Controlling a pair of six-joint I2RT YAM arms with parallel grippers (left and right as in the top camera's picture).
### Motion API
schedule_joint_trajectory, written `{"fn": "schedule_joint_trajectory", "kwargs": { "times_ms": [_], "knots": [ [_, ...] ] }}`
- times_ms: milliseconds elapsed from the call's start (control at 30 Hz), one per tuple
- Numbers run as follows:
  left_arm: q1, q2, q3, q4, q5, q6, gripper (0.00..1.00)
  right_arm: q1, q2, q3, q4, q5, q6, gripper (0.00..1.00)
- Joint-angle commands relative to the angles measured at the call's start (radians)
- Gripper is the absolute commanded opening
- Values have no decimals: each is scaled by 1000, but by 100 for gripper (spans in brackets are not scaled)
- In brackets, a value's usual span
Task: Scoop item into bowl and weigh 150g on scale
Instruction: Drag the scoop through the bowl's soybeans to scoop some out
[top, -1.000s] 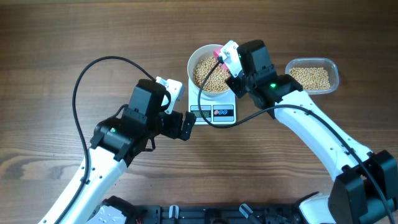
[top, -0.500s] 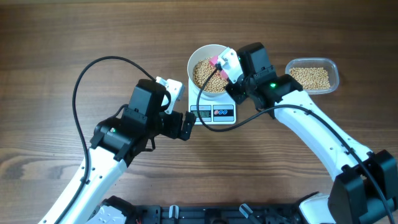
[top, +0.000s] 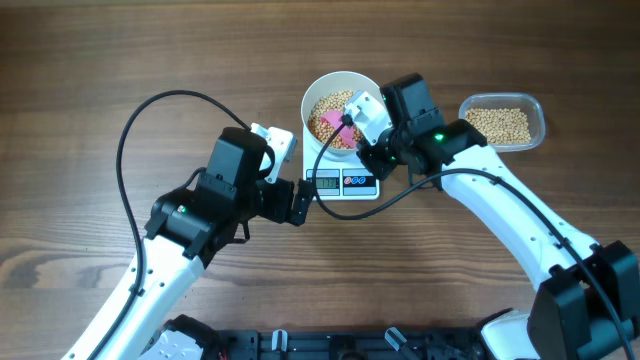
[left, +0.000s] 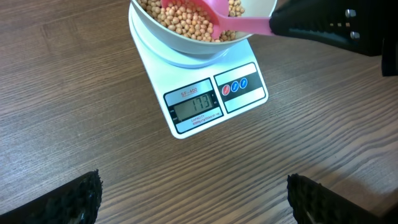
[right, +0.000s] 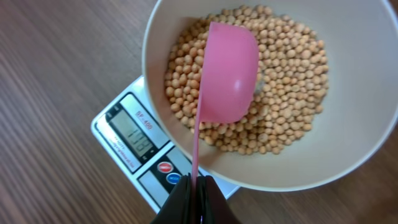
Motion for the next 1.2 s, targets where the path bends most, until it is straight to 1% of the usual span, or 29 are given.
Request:
{"fn": "schedule_joint_trajectory", "kwargs": {
  "times_ms": [0,67,300,367,433,533,733,900,1167],
  "knots": [
    [-3,2,4,2,9,20,100,2,23,10,-20,-131,5,4],
    [-3,2,4,2,9,20,100,2,23,10,-42,-163,5,4],
    [-3,3,4,2,9,20,100,2,23,10,-68,-158,3,4],
    [-3,3,4,2,9,20,100,2,23,10,-52,-100,6,4],
    [-3,3,4,2,9,20,100,2,23,10,-36,10,10,4],
    [-3,3,4,3,9,20,100,2,23,10,-6,163,56,4],
    [-3,3,4,2,9,20,100,2,23,10,31,184,56,4],
    [-3,3,4,2,9,20,100,2,23,11,75,306,58,4],
    [-3,3,4,3,9,20,100,0,23,10,79,312,54,4]
  ]
}}
